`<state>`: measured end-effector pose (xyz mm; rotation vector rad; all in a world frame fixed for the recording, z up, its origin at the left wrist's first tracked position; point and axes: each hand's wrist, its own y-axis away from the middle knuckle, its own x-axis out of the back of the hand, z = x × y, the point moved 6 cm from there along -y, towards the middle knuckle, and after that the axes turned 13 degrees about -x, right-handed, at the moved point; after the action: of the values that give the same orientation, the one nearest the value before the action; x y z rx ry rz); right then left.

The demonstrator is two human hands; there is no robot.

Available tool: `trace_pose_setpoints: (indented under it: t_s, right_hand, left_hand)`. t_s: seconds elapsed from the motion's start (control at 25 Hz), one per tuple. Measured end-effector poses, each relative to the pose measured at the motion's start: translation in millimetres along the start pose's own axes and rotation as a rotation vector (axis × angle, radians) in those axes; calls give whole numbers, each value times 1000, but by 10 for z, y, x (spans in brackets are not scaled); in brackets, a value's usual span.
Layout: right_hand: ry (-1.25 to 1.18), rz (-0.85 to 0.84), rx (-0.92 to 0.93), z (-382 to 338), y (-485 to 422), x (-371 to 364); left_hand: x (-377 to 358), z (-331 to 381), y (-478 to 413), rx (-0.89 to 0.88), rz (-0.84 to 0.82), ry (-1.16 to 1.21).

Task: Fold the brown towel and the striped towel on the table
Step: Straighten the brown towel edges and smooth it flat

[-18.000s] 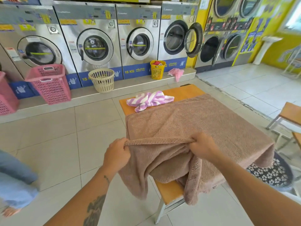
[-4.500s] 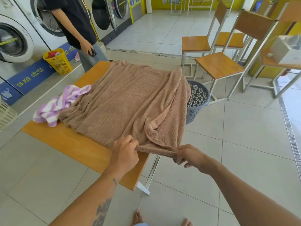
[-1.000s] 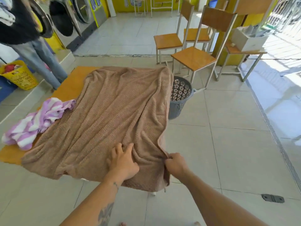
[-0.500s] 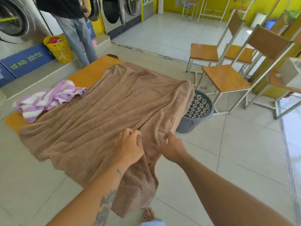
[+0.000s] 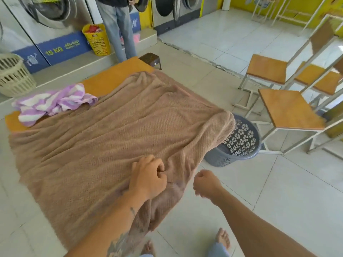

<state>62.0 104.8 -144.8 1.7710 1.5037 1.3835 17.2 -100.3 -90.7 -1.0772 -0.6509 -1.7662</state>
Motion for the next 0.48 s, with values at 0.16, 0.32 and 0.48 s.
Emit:
trace_pose_setpoints:
  t_s: [0.16,0.32,0.48]
  right_hand:
    - [-189,-32,48,-309,-407,615]
    - [-309,-217,59,-584,-691,868]
    - [-500,-417,-55,-685,-741,927]
  left_hand:
    - [-360,500,-198,-20,14,-98]
    - [-773,773,-394,33,10,-279]
    - [-920,886,-525,250,-52,-429]
